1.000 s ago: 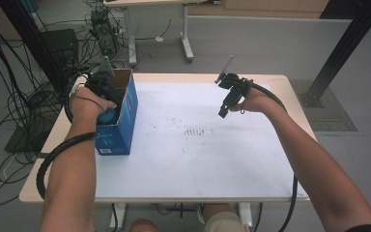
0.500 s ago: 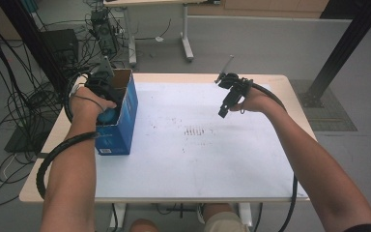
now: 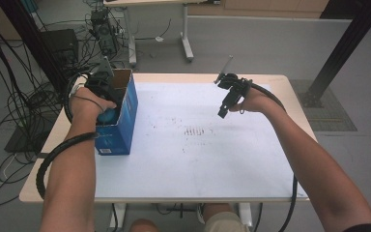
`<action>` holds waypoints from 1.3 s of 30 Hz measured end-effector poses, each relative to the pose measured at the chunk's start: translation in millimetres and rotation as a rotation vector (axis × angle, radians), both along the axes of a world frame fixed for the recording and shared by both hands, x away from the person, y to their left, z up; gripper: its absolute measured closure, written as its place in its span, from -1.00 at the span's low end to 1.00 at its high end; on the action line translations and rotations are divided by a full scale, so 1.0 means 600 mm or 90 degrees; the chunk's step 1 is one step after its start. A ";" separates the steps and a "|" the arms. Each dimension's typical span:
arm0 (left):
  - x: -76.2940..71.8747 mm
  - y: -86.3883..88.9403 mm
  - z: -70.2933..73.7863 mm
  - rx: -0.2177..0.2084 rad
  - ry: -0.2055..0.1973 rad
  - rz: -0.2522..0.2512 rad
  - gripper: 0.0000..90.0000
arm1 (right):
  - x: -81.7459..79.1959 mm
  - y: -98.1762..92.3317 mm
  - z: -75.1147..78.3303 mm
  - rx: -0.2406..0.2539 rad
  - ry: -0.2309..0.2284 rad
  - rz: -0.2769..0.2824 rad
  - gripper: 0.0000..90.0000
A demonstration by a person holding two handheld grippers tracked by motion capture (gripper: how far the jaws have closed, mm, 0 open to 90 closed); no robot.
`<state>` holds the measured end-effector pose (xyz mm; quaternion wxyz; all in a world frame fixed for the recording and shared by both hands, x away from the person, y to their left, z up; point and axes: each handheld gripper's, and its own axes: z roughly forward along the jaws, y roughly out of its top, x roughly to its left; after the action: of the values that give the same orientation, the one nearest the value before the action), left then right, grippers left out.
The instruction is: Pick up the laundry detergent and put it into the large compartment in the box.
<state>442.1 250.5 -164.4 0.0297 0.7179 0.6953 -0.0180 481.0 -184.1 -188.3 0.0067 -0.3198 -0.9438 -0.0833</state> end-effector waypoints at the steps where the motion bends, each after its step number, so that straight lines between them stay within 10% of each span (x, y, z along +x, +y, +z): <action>1: 0.000 0.000 0.000 0.000 0.000 0.000 -0.17 | 0.000 0.000 0.000 0.000 0.000 -0.001 -0.86; 39: -0.001 0.007 -0.002 -0.007 -0.001 0.004 -0.17 | 0.001 0.002 -0.003 0.002 0.001 0.003 -0.86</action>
<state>441.3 254.9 -165.6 0.0341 0.7158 0.6971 -0.0213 481.5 -182.7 -189.9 0.0080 -0.3176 -0.9444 -0.0848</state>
